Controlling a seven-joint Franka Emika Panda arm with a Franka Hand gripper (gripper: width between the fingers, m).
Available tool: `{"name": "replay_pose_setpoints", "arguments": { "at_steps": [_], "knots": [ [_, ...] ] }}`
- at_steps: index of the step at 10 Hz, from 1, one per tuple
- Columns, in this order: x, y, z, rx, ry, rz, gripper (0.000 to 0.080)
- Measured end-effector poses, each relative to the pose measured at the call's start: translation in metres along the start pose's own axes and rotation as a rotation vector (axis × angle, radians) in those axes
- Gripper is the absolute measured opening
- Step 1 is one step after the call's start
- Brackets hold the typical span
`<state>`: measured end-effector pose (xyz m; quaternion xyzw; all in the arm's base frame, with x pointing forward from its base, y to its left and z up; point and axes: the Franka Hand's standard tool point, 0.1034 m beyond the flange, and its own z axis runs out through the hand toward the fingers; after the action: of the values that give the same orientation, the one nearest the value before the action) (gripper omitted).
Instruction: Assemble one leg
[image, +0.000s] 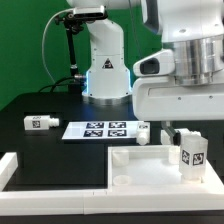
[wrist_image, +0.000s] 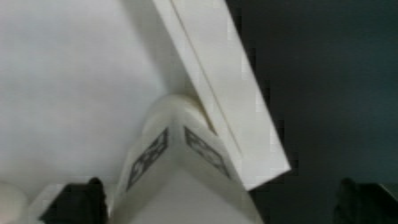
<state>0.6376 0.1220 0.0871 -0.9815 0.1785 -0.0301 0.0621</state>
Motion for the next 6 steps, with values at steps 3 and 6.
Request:
{"name": "replay_pose_setpoints", "arguments": {
  "at_steps": [3,6],
  "knots": [
    [0.0055,0.0041,0.0009,-0.024,0.024,-0.468,0.0649],
    [0.0044,0.0033,0.0018,-0.026,0.023,-0.477,0.0561]
  ]
}}
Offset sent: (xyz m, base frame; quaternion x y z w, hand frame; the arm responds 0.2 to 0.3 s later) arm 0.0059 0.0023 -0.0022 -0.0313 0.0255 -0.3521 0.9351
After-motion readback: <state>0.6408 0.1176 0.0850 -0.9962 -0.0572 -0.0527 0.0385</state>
